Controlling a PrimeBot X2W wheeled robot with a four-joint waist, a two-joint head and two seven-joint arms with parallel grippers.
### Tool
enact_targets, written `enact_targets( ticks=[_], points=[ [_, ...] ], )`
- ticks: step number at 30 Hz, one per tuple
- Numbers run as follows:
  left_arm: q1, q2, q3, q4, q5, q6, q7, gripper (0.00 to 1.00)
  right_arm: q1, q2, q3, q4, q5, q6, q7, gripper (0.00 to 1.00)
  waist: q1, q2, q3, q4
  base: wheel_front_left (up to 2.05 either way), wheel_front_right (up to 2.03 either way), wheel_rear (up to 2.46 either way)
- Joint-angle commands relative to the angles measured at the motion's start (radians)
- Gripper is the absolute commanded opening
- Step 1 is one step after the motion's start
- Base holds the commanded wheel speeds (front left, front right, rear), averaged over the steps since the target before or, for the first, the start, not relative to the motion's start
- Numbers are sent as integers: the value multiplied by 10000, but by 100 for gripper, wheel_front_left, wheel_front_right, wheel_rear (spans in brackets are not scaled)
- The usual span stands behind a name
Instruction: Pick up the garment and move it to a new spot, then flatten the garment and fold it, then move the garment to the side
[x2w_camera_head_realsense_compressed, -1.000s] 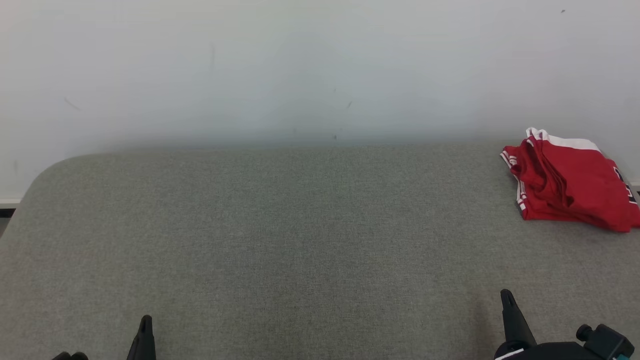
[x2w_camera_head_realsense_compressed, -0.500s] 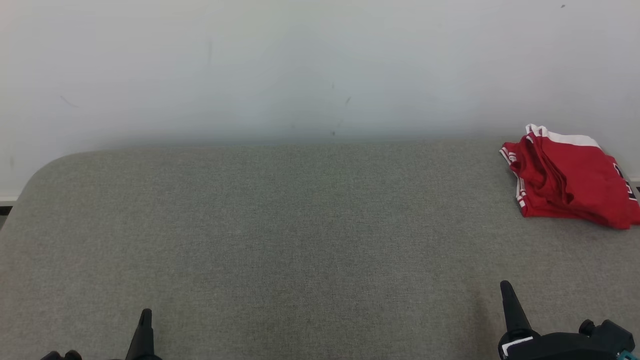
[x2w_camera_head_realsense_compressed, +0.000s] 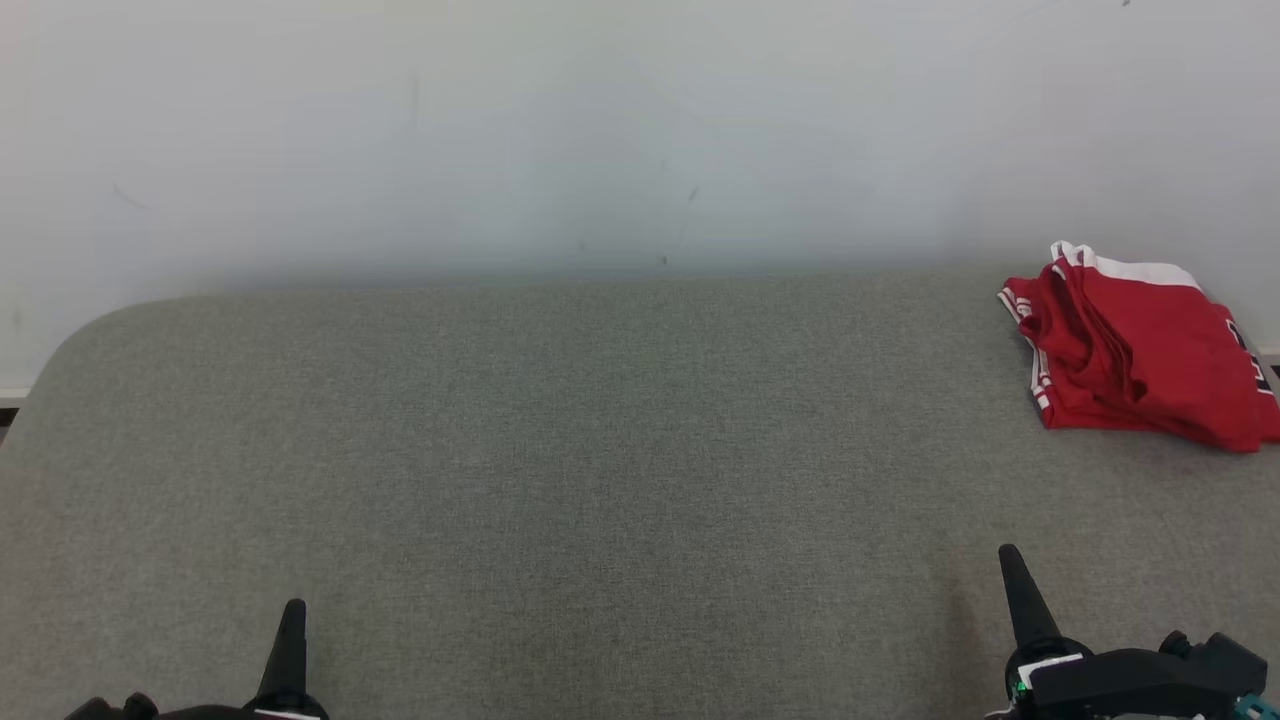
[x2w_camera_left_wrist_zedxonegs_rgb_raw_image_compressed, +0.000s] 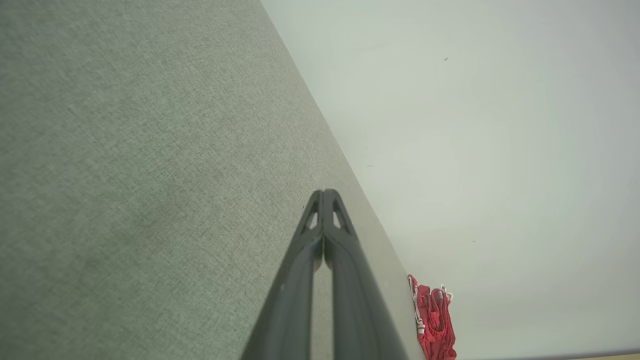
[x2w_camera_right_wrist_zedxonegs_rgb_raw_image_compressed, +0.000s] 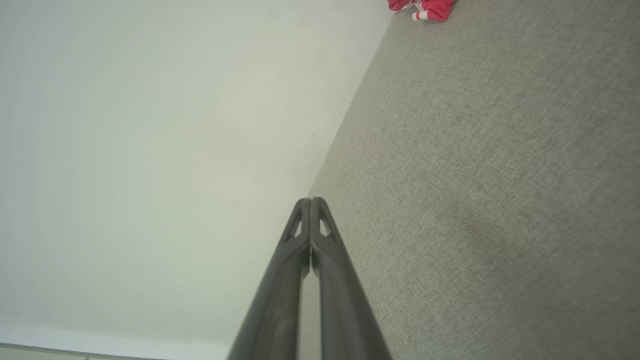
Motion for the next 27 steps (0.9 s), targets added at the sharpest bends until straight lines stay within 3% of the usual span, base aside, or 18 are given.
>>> enact_targets(
  ticks=[1,27],
  points=[
    [-250,-18,83,-34,-176,-57,45,0,-130,-3,-28,-73,206,-12,58,0,0,0,7,-3,0,0,0],
    [-580,-333,555,117,-2236,-494,590,0,-464,1,-98,2,2512,-16,522,0,0,0,191,-79,0,0,0]
  ],
)
